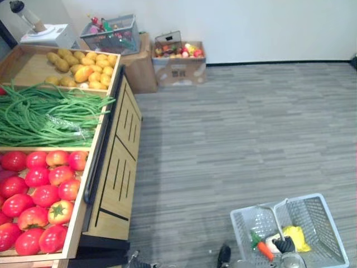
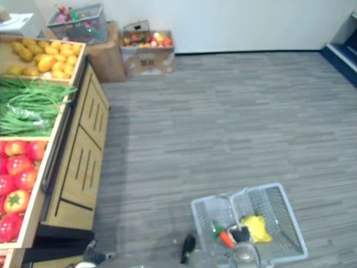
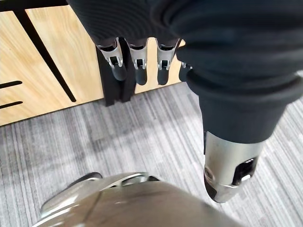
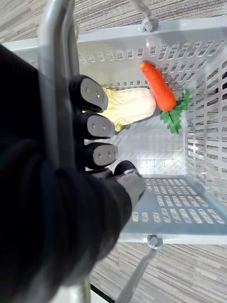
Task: Pick vegetable in the basket
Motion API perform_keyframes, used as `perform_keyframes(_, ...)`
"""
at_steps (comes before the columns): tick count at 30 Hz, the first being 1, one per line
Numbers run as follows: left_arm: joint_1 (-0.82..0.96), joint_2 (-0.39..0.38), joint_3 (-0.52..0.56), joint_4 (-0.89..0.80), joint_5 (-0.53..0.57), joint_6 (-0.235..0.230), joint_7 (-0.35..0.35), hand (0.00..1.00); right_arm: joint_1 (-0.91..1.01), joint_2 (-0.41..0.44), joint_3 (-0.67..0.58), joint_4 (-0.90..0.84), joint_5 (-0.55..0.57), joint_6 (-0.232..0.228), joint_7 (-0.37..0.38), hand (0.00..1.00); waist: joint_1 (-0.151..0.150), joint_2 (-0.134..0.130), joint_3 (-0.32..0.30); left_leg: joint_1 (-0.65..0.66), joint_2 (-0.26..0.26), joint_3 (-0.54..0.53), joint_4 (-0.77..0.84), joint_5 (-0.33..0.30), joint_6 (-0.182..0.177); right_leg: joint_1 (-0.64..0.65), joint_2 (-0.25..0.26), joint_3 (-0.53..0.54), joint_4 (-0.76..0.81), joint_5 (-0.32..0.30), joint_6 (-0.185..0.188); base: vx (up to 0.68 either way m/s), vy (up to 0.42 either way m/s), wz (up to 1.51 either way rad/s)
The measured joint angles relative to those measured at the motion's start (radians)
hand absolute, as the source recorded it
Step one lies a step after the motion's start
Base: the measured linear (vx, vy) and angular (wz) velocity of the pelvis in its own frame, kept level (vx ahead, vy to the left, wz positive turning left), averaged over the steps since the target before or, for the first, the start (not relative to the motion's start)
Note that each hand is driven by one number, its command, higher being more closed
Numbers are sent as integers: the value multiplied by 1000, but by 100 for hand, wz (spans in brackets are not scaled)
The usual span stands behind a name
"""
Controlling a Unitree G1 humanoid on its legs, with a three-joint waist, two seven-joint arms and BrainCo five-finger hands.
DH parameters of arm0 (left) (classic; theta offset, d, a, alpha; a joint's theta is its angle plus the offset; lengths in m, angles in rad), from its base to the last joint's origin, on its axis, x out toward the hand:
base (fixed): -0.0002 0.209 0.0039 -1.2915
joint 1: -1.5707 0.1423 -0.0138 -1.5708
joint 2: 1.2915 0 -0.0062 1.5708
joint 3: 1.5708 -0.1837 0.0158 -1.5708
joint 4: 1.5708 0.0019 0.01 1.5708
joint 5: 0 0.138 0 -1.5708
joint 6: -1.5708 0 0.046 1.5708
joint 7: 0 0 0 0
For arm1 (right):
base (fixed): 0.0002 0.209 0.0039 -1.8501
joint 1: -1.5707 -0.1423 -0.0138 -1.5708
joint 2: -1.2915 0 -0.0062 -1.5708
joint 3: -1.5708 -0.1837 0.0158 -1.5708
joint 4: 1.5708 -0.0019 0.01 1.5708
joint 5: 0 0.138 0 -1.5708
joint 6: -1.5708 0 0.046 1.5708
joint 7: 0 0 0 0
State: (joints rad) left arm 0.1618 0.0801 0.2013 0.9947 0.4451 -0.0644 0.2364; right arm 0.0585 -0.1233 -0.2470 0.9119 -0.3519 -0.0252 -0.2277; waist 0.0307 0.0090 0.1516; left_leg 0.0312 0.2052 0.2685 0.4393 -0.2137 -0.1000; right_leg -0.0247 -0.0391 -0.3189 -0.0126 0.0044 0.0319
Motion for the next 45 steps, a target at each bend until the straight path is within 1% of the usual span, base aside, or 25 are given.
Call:
perform_keyframes(2, -3, -5, -14, 0, -1, 0, 1, 0, 12, -20, -2, 0, 3, 0, -2, 100, 0, 32, 0, -43, 39, -14, 136, 7, 1, 33, 22, 4, -10, -7, -10, 53, -38, -10)
perform_keyframes(3, -5, -7, -17, 0, -1, 1, 1, 0, 15, -25, -5, 0, 5, 0, -2, 100, 0, 31, 1, -55, 42, -20, 165, 18, 4, 38, 23, 6, -12, -8, -11, 80, 11, -13)
perform_keyframes(4, -10, -11, -20, 0, 0, 0, 1, 0, 21, -32, -15, 0, 6, 0, -3, 100, 1, 29, 2, -77, 29, -38, 193, 25, 5, 48, 10, 23, -19, -8, -12, 97, 51, -16)
perform_keyframes(5, -10, -19, -20, 0, -1, 1, 0, 0, 21, -40, -21, -1, 6, 0, -3, 100, -1, 29, -1, -77, 1, -47, 134, 2, 2, 45, -11, 34, -18, -7, -11, 107, 83, -18)
perform_keyframes(6, -11, -19, -20, 0, 0, 1, 0, 0, 21, -43, -23, -1, 6, 0, -4, 100, -2, 29, -1, -78, -14, -58, 89, -6, 0, 44, -21, 39, -18, -6, -9, 85, 111, -21)
perform_keyframes(7, -9, -21, -20, 0, 0, 1, 1, 0, 22, -48, -30, -1, 7, 0, -4, 100, -1, 29, -1, -77, -39, -70, -23, -6, -3, 39, -41, 53, -18, -3, -4, 49, 106, -17)
perform_keyframes(8, -6, -22, -20, 0, 0, 1, 1, 0, 21, -49, -32, -1, 7, 0, -4, 100, -1, 29, -1, -78, -48, -75, -83, -2, -7, 36, -48, 60, -17, -1, 0, 39, 135, -30)
perform_keyframes(9, -2, -24, -19, 0, -1, 2, 3, 0, 20, -52, -33, -1, 8, 0, -4, 100, 0, 30, -2, -78, -64, -98, -199, 10, -7, 28, -57, 80, -14, 9, 15, 43, 171, -45)
perform_keyframes(10, -1, -32, -14, 0, -1, 2, 10, 0, 22, -57, -33, -1, 8, 0, -4, 100, 1, 37, -5, -78, -70, -120, -287, 46, -16, 18, -56, 101, -15, 18, 28, 46, 193, -55)
perform_keyframes(11, 1, -36, -13, 0, -1, 2, 16, 0, 21, -58, -33, -1, 8, 0, -4, 100, 2, 44, -6, -80, -67, -122, -314, 74, -22, 14, -51, 113, -17, 21, 35, 66, 233, -81)
perform_keyframes(12, 2, -43, -5, 3, -3, 1, 22, 0, 13, -55, -29, 3, 7, -1, -4, 100, 7, 49, -3, -74, -55, -107, -321, 121, -12, 14, -44, 148, -25, 30, 49, 84, 223, -83)
perform_keyframes(13, -3, -37, 0, 2, -3, 8, 25, 0, 21, -38, -19, -3, 7, -5, -3, 100, 0, 32, -11, -57, -77, -78, -331, 113, -4, 21, -65, 170, -40, 42, 65, 96, 214, -70)
perform_keyframes(14, -5, -30, 1, 2, -3, 8, 25, 0, 24, -27, -20, -4, 7, -7, -3, 100, -2, 19, -14, -50, -86, -65, -336, 110, 1, 24, -75, 178, -43, 48, 67, 89, 186, -49)
perform_keyframes(15, -10, -19, 2, 3, -4, 8, 25, 0, 37, -9, -21, -5, 8, -11, -4, 100, -3, -2, -17, -34, -101, -36, -349, 104, 13, 22, -91, 199, -47, 55, 76, 84, 193, -45)
perform_keyframes(16, -9, -13, 4, 3, -8, 9, 25, 0, 47, 5, -22, -4, 9, -11, -4, 100, -1, -15, -25, -20, -118, -14, -359, 101, 22, 17, -104, 222, -49, 58, 80, 83, 190, -49)
perform_keyframes(19, -13, -6, 6, 18, -8, 8, 25, 0, 65, 28, -22, 10, 18, -10, -3, 100, -2, -29, -34, 9, -145, 26, -387, 97, 28, 14, -121, 248, -54, 64, 91, 89, 131, -35)
perform_keyframes(22, -16, -10, 29, 40, -9, 9, 25, 0, 80, 35, -30, 50, 19, -22, -1, 100, -5, -29, -36, 35, -152, 35, -404, 96, 30, 27, -124, 244, -54, 65, 92, 56, 52, -14)
perform_keyframes(25, -12, -18, 59, 42, -24, 7, 18, 0, 98, 47, -79, 85, 60, -32, 19, 100, -3, -29, -50, 51, -145, 37, -410, 96, 30, 36, -116, 239, -53, 65, 92, 33, -14, -4)
perform_keyframes(29, -3, -29, 93, 55, -158, -2, -15, 0, 102, 47, -128, 128, 119, -33, 48, 100, -2, -27, -56, 79, -141, 45, -430, 97, 32, 48, -108, 240, -52, 55, 91, -35, -43, -9)
perform_keyframes(31, 9, -33, 115, 71, -213, -4, -36, 0, 122, 50, -154, 147, 139, -32, 67, 100, -3, -24, -78, 89, -142, 44, -452, 108, 38, 47, -105, 238, -51, 52, 89, -65, -38, -1)
perform_keyframes(32, 19, -34, 119, 73, -242, -7, -49, 0, 132, 54, -179, 165, 157, -32, 71, 100, -3, -32, -84, 97, -145, 40, -466, 115, 40, 47, -106, 233, -47, 47, 89, -58, -32, 6)
perform_keyframes(35, 33, -34, 120, 81, -272, -14, -60, 0, 161, 63, -221, 188, 167, -30, 83, 100, -12, -29, -110, 100, -150, 16, -488, 129, 41, 50, -110, 208, -42, 38, 86, -37, -22, 24)
perform_keyframes(40, 33, -27, 119, 113, -365, -14, -78, 0, 160, 79, -255, 230, 204, -28, 85, 100, -19, -32, -113, 111, -159, -6, -529, 155, 38, 60, -116, 187, -54, 39, 87, -46, -12, 12)
perform_keyframes(43, 33, -21, 115, 123, -390, -14, -88, 0, 157, 83, -256, 245, 244, -28, 85, 100, -21, -36, -116, 112, -160, -7, -531, 156, 38, 63, -117, 184, -57, 40, 89, -11, -3, 3)
perform_keyframes(45, 31, -17, 109, 139, -401, -14, -89, 0, 156, 85, -256, 249, 247, -27, 85, 100, -23, -36, -117, 112, -160, -7, -532, 156, 38, 64, -116, 185, -62, 46, 96, 0, 0, 0)
